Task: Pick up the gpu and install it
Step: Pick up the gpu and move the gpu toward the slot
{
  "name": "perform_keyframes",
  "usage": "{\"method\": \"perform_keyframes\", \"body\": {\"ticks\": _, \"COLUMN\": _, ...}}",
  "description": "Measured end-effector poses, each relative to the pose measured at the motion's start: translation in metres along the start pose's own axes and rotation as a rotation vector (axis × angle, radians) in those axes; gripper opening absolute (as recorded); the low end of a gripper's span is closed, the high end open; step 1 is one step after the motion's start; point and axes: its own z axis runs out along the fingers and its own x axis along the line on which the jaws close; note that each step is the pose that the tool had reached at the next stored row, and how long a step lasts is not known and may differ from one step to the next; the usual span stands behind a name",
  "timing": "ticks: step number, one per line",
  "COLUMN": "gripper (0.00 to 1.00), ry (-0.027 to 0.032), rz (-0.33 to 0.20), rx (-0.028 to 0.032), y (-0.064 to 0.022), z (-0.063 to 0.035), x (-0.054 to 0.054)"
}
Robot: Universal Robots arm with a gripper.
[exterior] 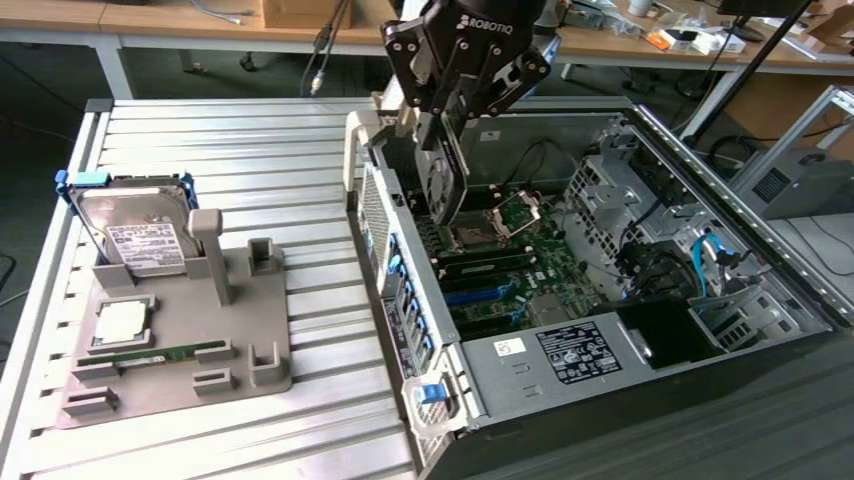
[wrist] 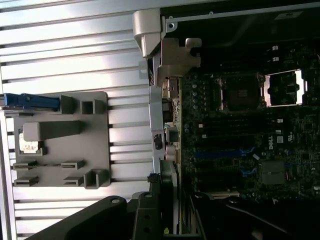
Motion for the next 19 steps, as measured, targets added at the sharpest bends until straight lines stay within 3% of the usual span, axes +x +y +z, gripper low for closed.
{"method": "perform_keyframes", "body": {"ticks": 19, "gripper": 0.27, "ry": 0.0000, "rz": 0.000, "rx": 0.0001, "y": 0.0021, "z": -0.0021, "x": -0.026}}
